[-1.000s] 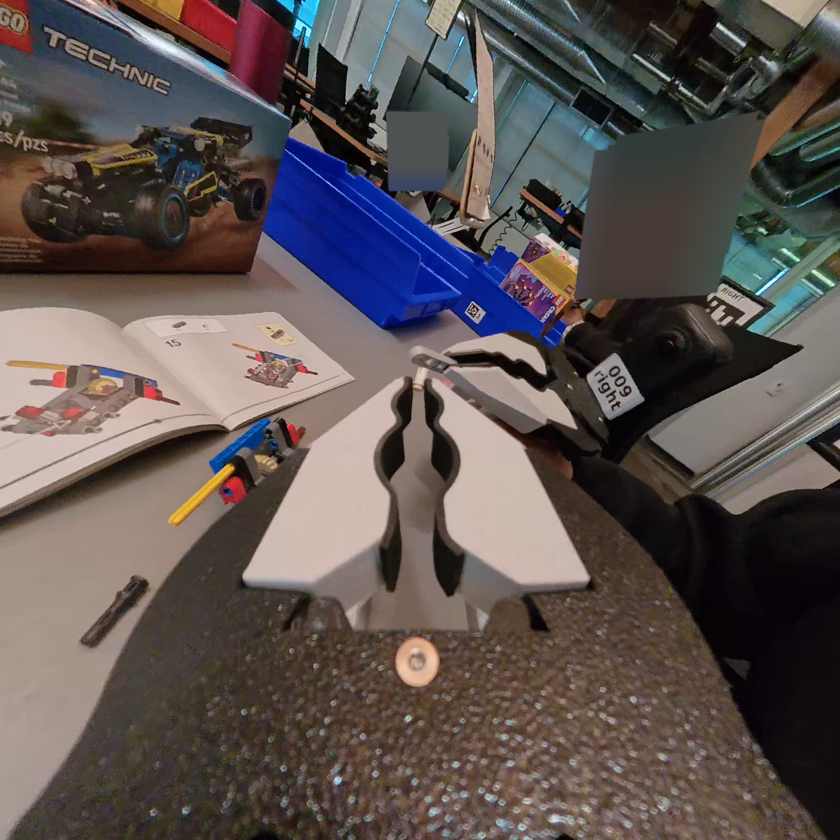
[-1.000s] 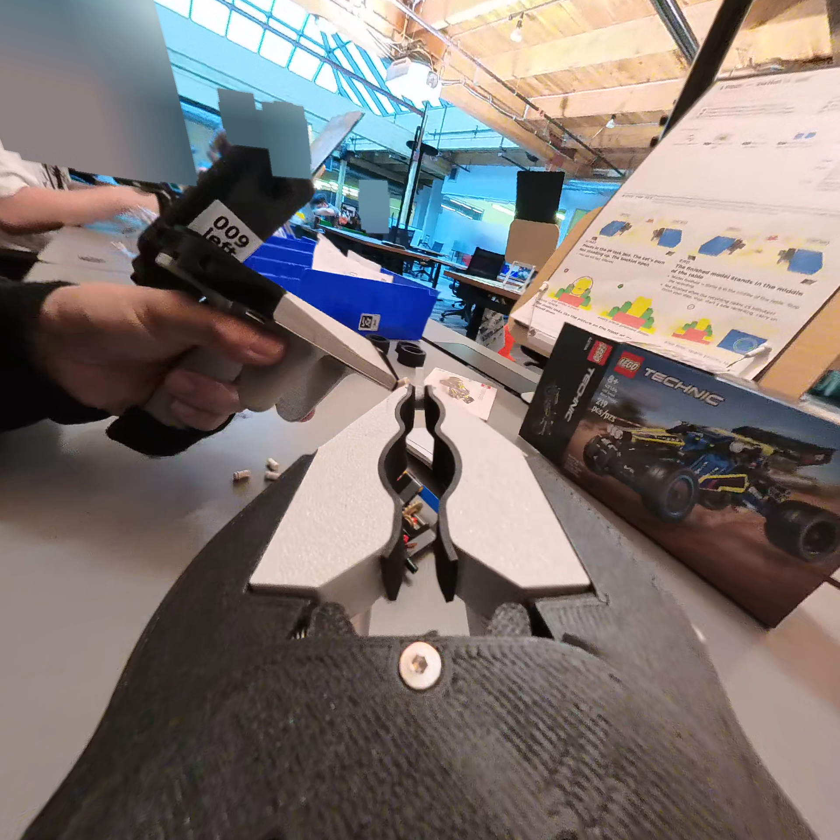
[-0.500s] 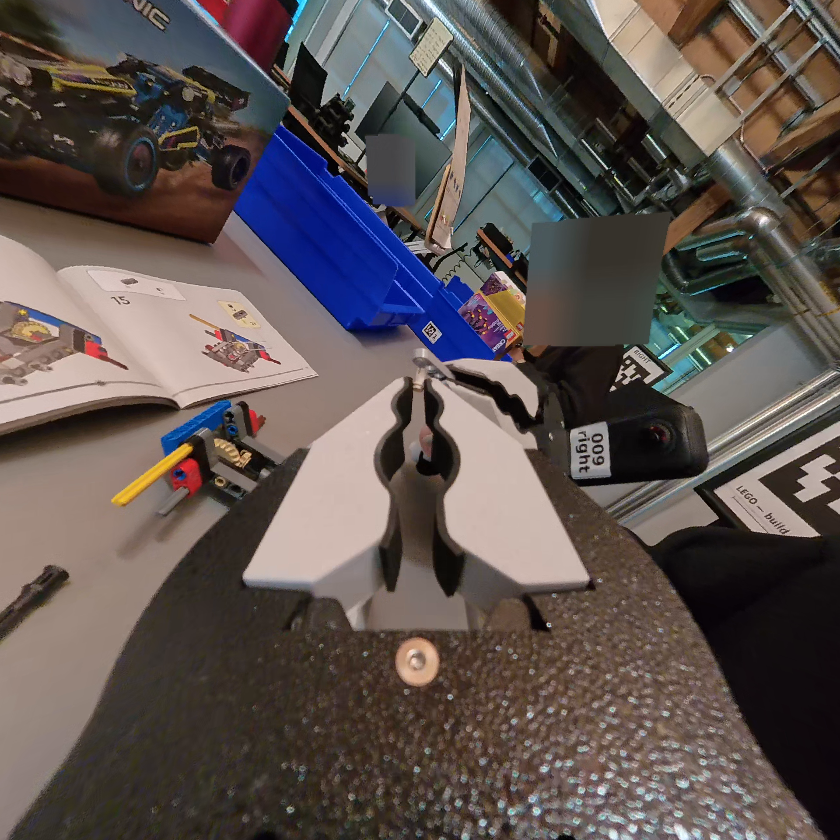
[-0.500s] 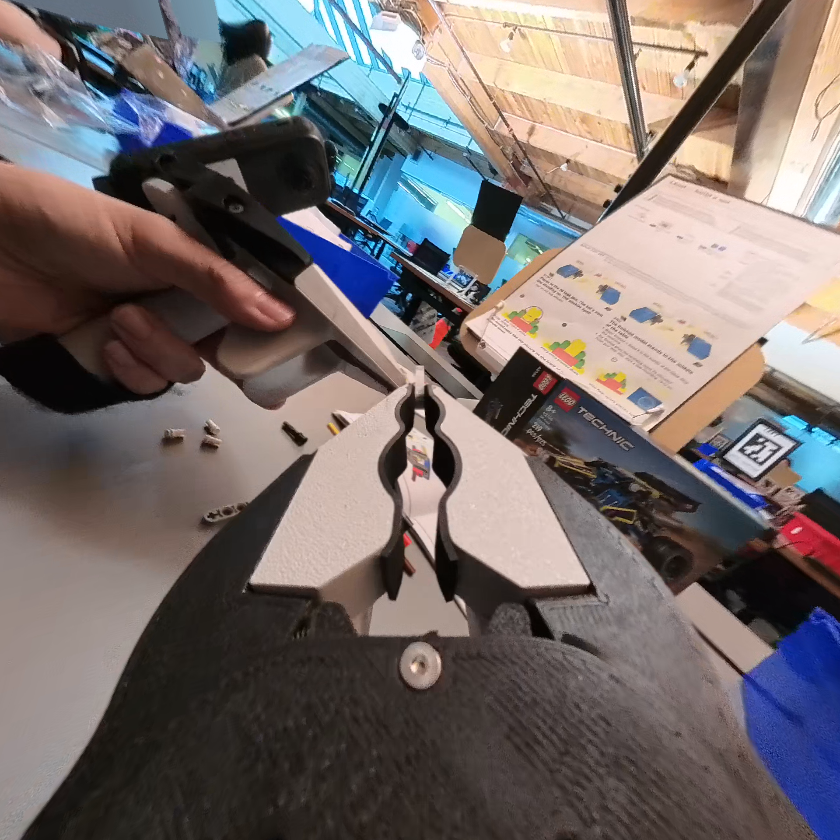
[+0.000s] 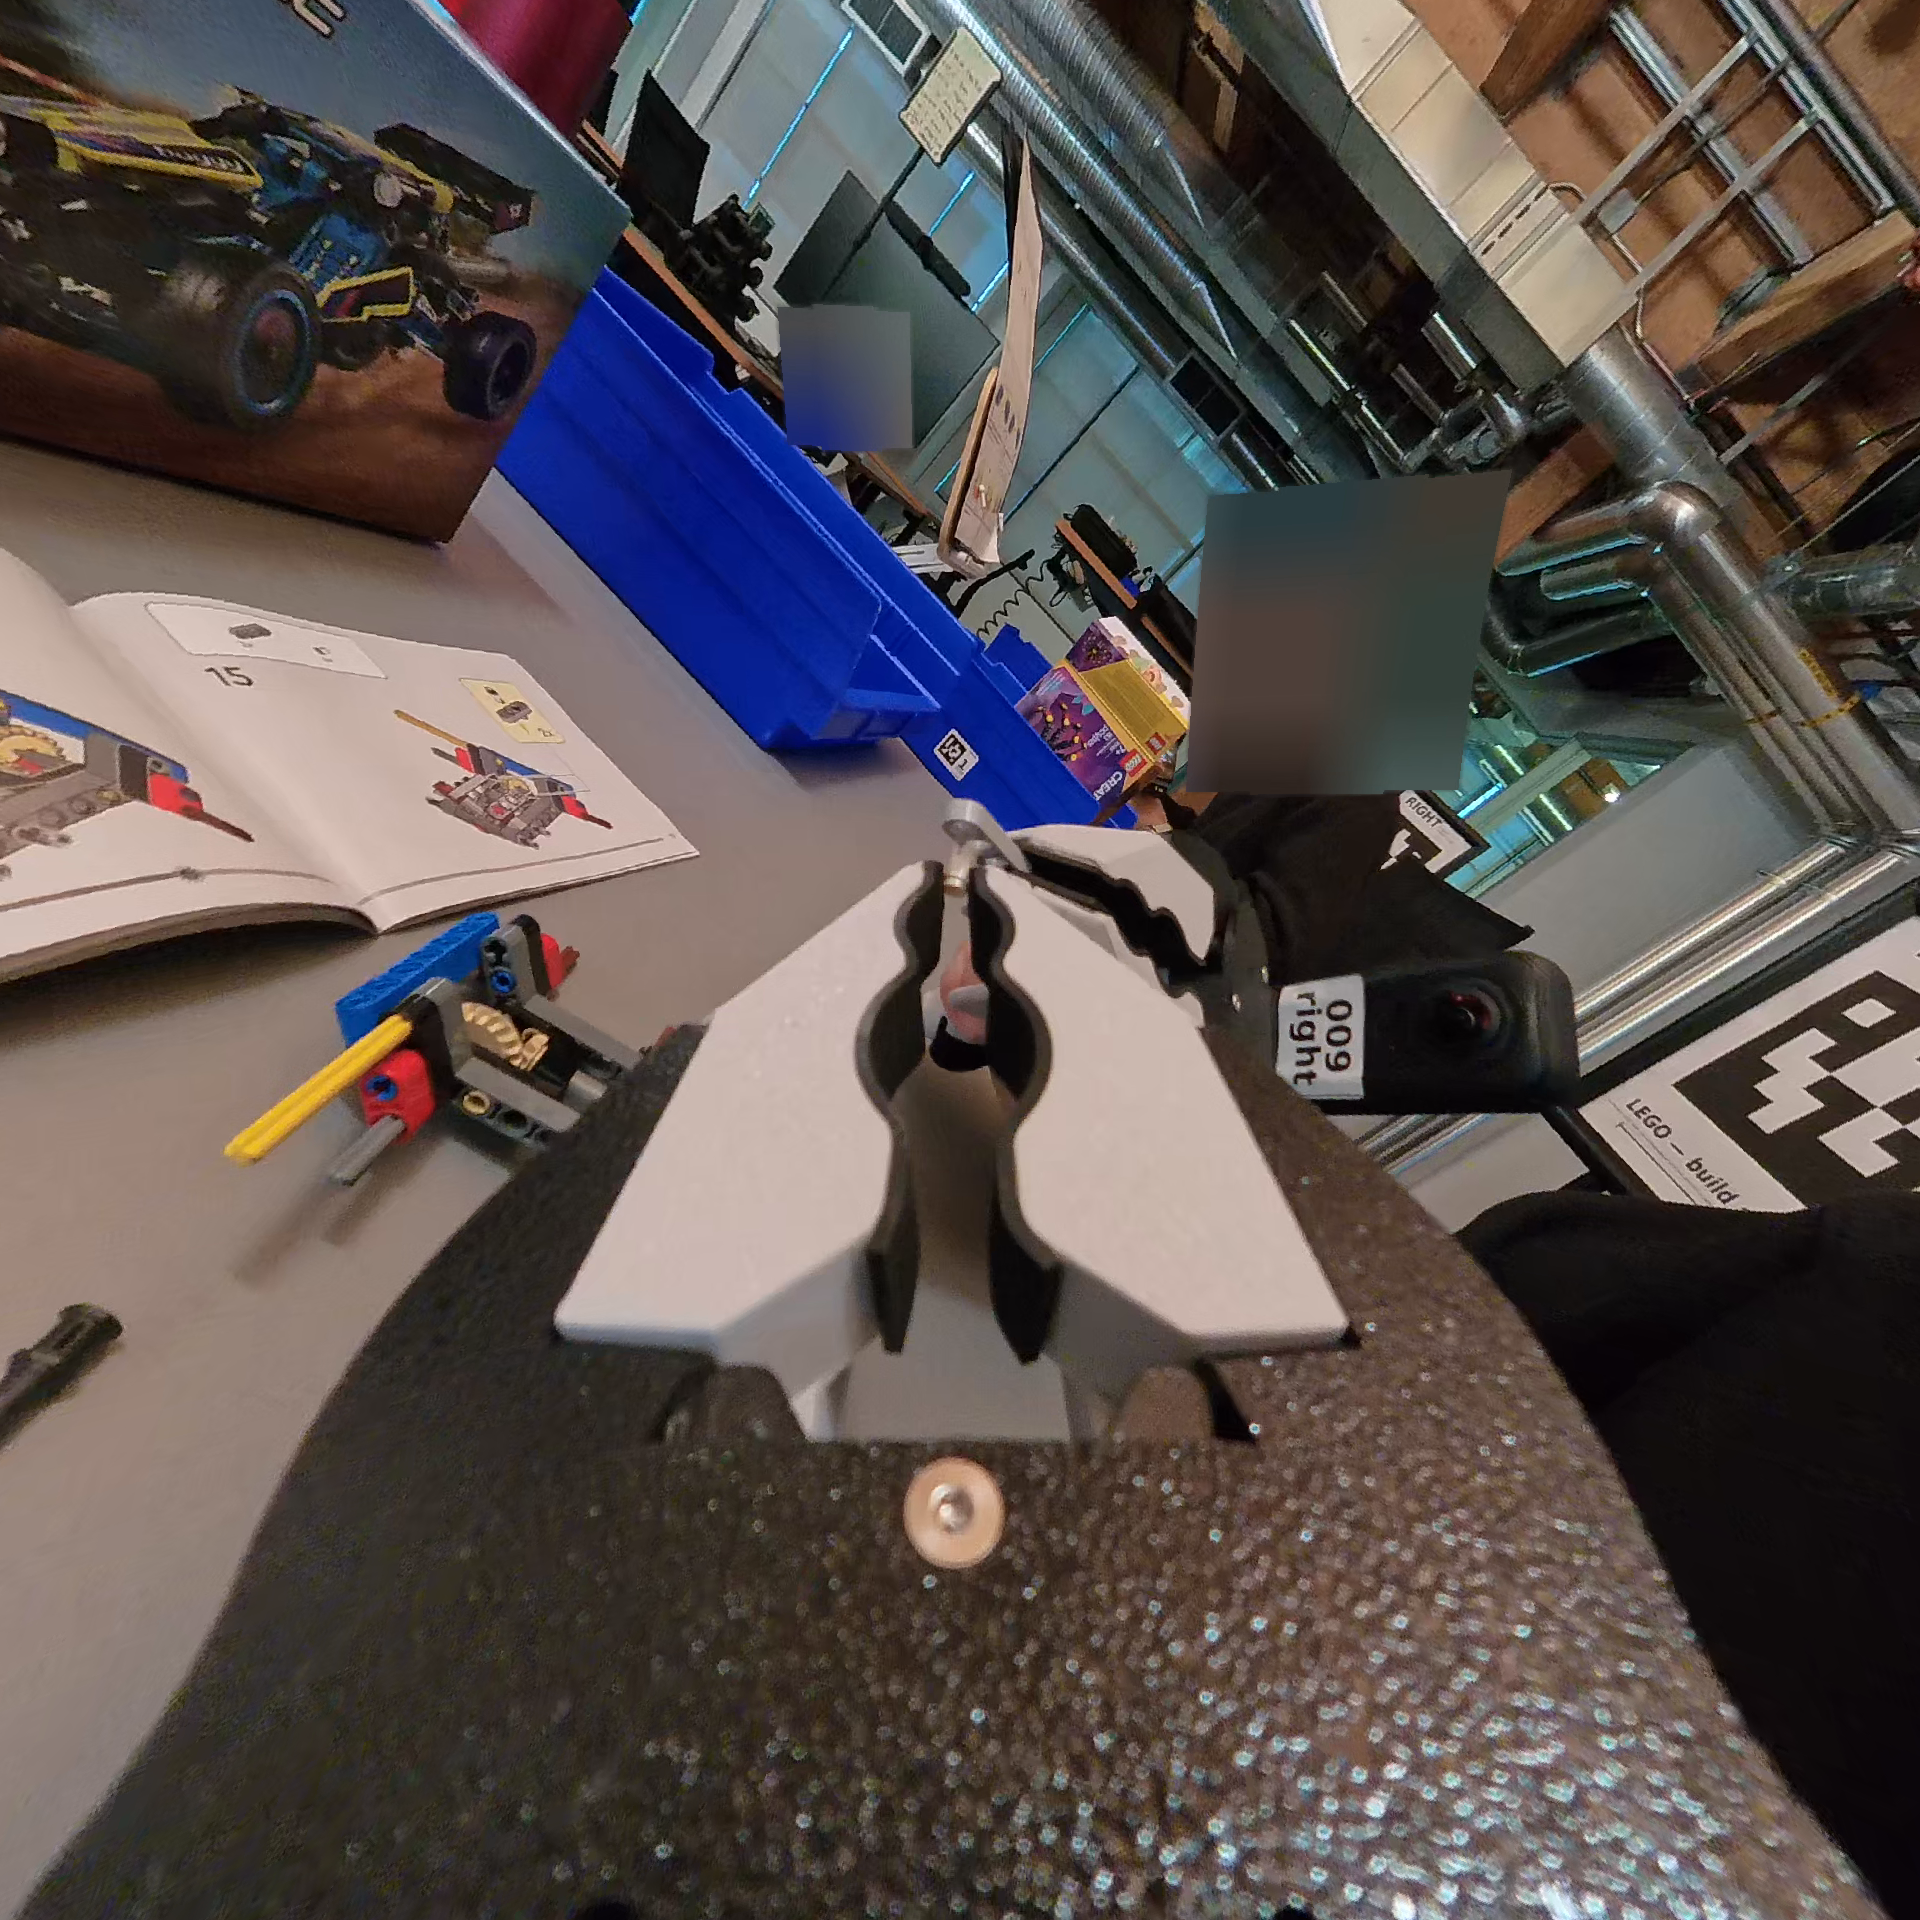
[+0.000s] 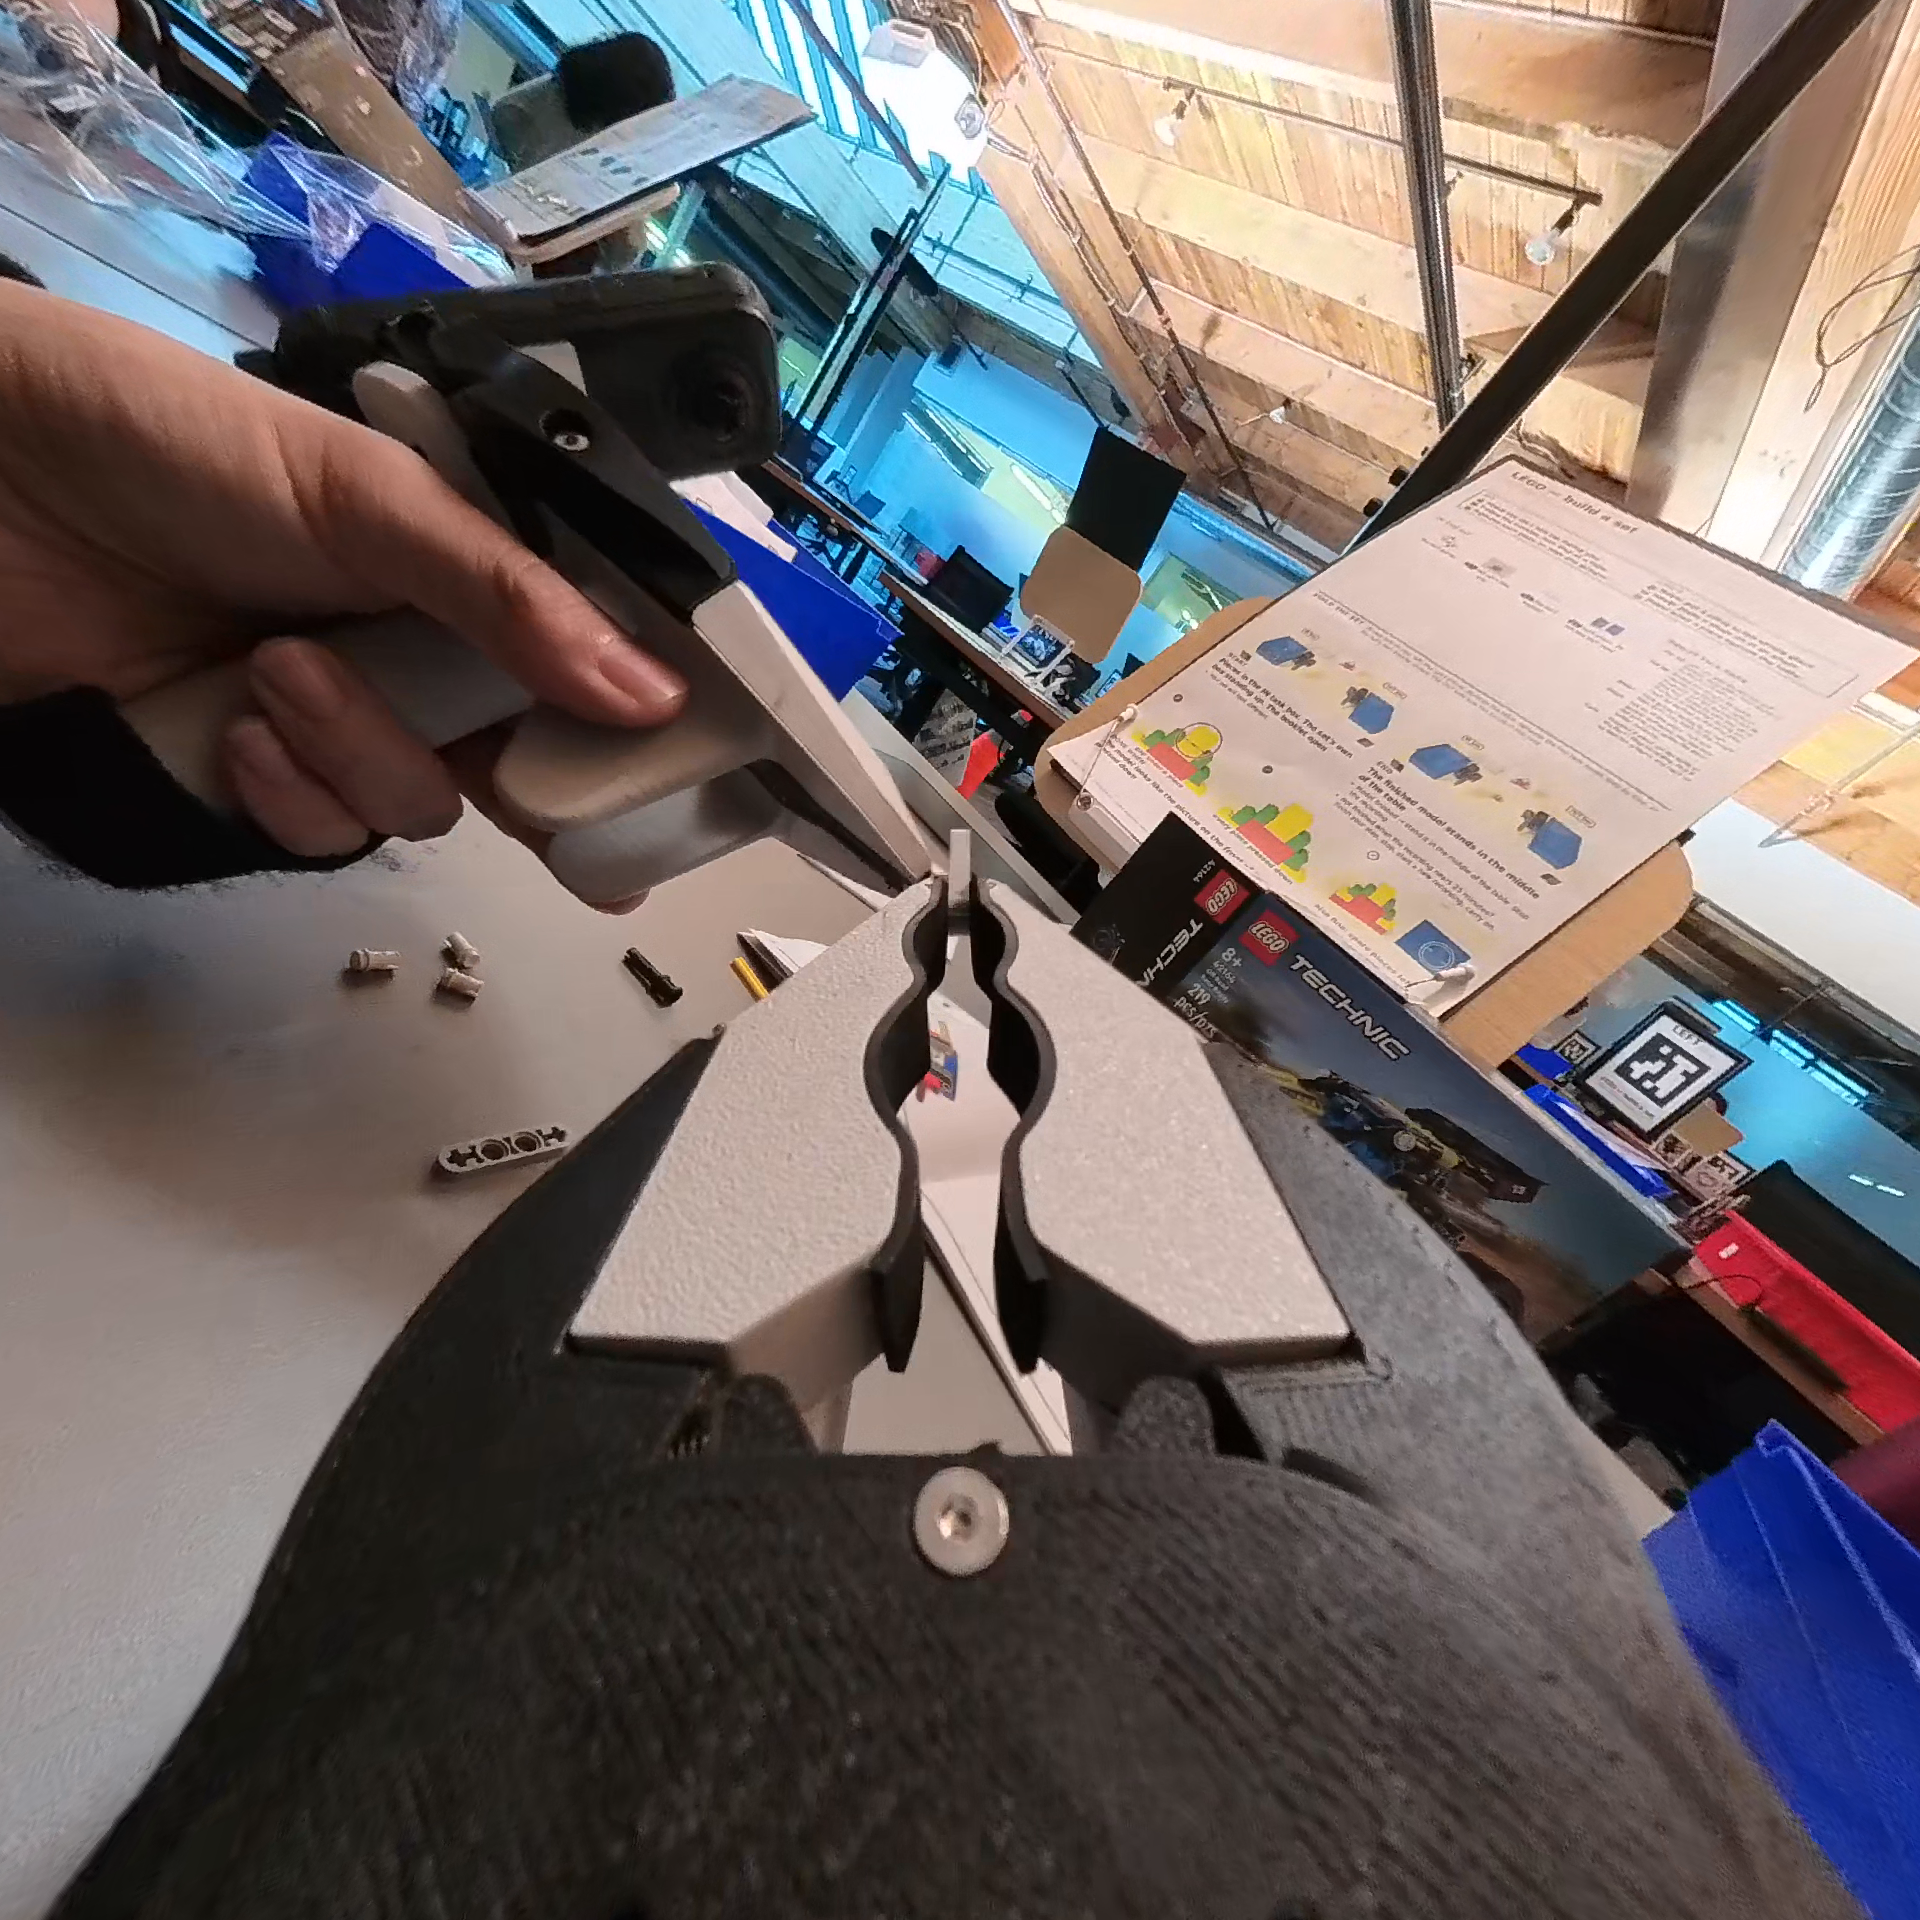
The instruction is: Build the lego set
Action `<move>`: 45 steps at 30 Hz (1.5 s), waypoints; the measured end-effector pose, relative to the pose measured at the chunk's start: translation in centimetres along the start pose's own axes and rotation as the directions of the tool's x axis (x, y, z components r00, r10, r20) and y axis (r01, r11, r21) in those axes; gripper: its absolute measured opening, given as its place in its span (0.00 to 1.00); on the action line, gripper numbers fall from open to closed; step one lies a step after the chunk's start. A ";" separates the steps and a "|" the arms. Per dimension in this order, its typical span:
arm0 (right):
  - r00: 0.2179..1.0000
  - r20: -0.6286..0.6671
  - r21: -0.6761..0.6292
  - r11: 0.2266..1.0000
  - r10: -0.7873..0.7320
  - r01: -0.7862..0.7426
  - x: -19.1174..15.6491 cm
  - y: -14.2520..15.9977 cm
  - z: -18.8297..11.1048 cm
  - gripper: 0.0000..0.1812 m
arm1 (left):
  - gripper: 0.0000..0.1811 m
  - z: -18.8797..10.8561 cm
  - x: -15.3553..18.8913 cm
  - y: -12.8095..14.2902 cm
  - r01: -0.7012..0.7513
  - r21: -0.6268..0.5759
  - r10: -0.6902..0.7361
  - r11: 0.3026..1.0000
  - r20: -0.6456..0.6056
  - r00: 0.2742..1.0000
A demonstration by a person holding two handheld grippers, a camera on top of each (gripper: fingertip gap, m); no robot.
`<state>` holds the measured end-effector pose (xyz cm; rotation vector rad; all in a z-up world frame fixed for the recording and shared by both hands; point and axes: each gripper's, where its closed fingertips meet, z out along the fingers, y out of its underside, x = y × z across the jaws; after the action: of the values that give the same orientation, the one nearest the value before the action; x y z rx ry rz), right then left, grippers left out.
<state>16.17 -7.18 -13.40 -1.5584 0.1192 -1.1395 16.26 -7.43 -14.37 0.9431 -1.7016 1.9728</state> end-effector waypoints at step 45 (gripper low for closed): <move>0.999 0.014 -0.008 0.999 0.042 -0.042 0.0 -0.2 0.0 0.01 | 0.01 -0.1 0.6 -0.6 -0.122 0.064 0.120 0.990 0.025 0.992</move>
<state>16.11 -7.14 -13.26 -1.5636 0.1465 -1.0964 16.18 -7.33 -13.55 0.9057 -1.7533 2.1155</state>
